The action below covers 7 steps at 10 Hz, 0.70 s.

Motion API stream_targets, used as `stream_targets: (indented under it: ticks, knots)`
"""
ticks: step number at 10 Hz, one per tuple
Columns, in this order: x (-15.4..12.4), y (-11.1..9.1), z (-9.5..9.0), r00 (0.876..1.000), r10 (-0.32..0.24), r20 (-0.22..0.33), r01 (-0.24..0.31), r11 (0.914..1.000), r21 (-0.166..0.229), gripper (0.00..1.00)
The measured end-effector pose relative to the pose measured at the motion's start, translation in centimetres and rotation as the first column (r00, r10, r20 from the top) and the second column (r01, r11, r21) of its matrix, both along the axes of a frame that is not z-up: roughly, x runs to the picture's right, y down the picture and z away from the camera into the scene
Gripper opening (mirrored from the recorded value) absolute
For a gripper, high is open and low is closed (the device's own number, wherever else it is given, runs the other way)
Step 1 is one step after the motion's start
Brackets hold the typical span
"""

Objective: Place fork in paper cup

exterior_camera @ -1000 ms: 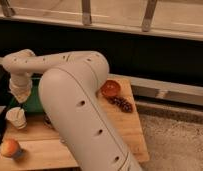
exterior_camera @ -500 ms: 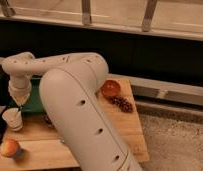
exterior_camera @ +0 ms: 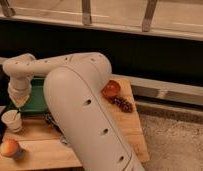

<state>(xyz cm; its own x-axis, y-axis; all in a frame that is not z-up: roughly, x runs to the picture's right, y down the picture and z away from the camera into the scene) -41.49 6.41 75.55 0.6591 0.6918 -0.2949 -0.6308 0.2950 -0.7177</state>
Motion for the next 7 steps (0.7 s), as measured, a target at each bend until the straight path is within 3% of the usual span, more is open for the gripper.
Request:
stream_targets:
  ticks: [7]
  knots:
    - [0.1,-0.09,0.04,1.0,0.002,-0.001,-0.002,1.0,0.0,0.48]
